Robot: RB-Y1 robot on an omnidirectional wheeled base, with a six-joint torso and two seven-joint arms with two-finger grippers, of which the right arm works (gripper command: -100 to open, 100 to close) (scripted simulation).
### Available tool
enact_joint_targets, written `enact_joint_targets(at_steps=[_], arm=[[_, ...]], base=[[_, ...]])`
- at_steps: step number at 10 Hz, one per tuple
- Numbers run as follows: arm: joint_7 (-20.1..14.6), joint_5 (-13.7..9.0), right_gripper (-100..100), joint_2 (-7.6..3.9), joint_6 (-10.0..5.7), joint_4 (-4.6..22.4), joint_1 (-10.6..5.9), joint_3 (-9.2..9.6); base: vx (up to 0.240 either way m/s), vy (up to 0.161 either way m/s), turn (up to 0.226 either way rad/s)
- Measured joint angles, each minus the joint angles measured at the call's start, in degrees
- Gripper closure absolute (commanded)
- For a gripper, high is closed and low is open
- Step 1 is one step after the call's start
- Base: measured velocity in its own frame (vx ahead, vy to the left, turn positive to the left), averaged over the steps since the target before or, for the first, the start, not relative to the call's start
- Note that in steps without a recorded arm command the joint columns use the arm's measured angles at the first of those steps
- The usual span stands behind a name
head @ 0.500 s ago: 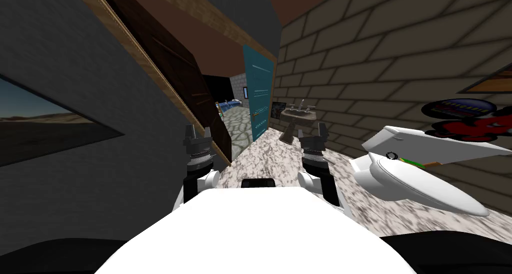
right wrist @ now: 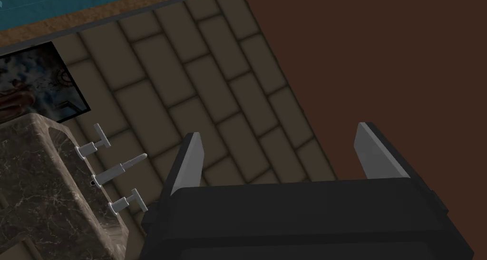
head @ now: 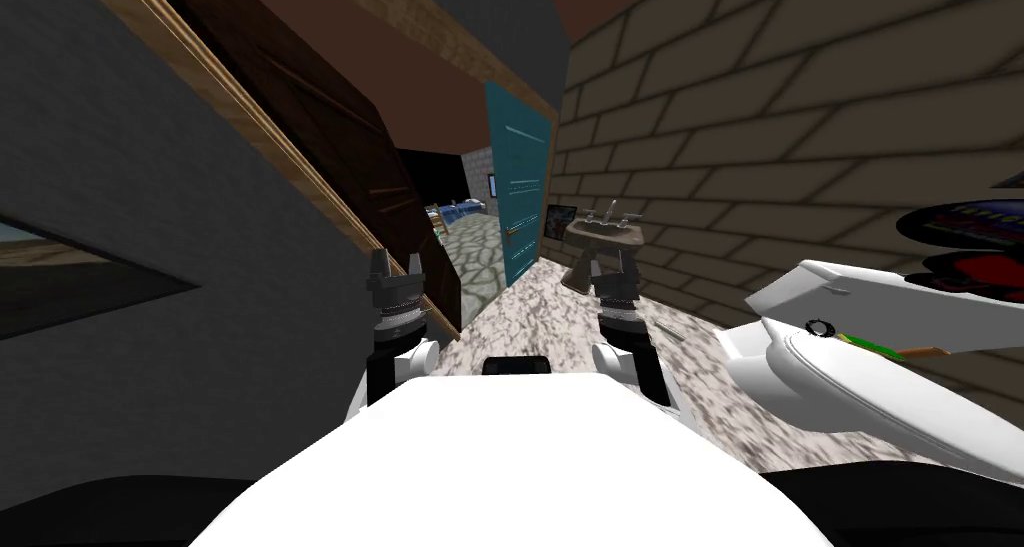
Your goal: Push the door open
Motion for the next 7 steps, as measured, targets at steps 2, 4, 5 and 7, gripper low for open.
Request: enact_joint_targets(at_steps=[2, 4, 5, 7], arm=[[-0.4, 1.1, -100, -0.43, 0.03, 0.8, 0.18, 1.28], [-1.1, 2.4, -100, -1.11, 0.24, 2.0, 0.13, 2.62], [-1.4, 3.0, -100, -1.34, -0.17, 2.9, 0.28, 3.36], [-1.9, 4.4, -100, -1.78, -0.19, 4.4, -0.07, 4.73]], base=[[0.226, -0.042, 0.048], [0.196, -0.053, 0.046], [0.174, -0.063, 0.045], [0.192, -0.041, 0.044]])
